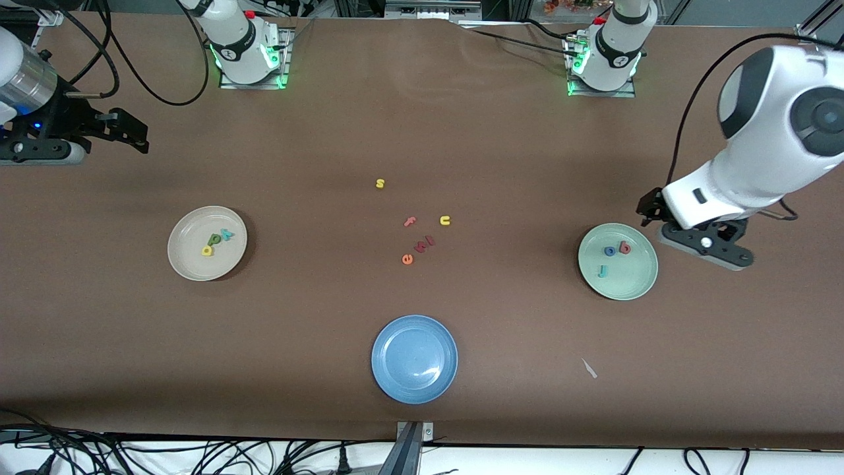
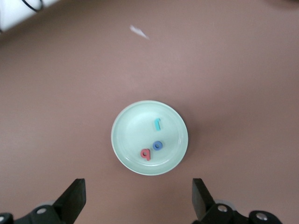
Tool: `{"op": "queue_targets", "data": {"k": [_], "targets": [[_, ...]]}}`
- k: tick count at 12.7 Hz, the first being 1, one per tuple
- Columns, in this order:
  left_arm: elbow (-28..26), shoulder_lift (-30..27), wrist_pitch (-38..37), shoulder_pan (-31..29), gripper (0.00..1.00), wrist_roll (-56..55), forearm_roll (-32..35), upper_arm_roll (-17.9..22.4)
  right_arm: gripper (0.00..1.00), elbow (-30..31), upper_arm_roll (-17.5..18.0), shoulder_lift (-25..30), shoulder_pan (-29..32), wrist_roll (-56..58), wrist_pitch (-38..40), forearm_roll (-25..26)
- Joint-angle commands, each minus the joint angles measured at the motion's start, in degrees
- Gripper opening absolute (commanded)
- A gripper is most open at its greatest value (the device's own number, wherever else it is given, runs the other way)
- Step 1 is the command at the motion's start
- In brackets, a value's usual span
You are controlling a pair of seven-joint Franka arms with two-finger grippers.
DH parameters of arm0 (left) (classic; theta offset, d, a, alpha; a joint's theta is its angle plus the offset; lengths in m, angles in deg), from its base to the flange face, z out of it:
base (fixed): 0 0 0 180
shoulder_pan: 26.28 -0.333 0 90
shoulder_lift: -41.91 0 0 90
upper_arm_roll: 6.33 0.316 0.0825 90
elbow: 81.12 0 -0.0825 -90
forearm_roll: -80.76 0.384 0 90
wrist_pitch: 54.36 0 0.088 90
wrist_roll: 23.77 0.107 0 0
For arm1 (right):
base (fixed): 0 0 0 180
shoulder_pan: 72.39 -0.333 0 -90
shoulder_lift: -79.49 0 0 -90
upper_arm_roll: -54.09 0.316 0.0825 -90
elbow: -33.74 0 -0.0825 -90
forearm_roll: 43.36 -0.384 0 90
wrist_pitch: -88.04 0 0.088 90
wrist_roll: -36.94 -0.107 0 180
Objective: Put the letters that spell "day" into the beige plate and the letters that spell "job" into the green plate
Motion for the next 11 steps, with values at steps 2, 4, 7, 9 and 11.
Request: {"op": "queue_targets", "data": {"k": [2,4,7,9,11], "targets": [[10.0,0.9,-9.1,-0.4,1.0,0.2,-3.5,0.5,1.0,-2.6,-2.6,-0.9,-1.1,1.0,1.8,-1.3],[10.8,0.9,-10.0,-1.2,1.0,0.2,-3.7,1.0,1.0,-2.7,-4.7,-1.1,-2.7,1.3,1.7,-1.4],[11.2,0.1,-11.4,-3.1,1.0,0.1,-5.3,1.5,1.0,-3.9,-4.7,-3.1,-3.1,1.0,1.7,-2.9],[9.4,-2.2,-11.5,0.5,1.0,-2.5,-7.9,7.1,1.0,-3.8,-4.7,-3.7,-2.7,1.3,1.7,-5.3],[7.1,-4.6,-11.5,8.6,1.0,-6.0,-9.2,16.5,1.0,-3.8,-4.6,-3.7,-2.9,0.7,1.7,-5.6]]}}
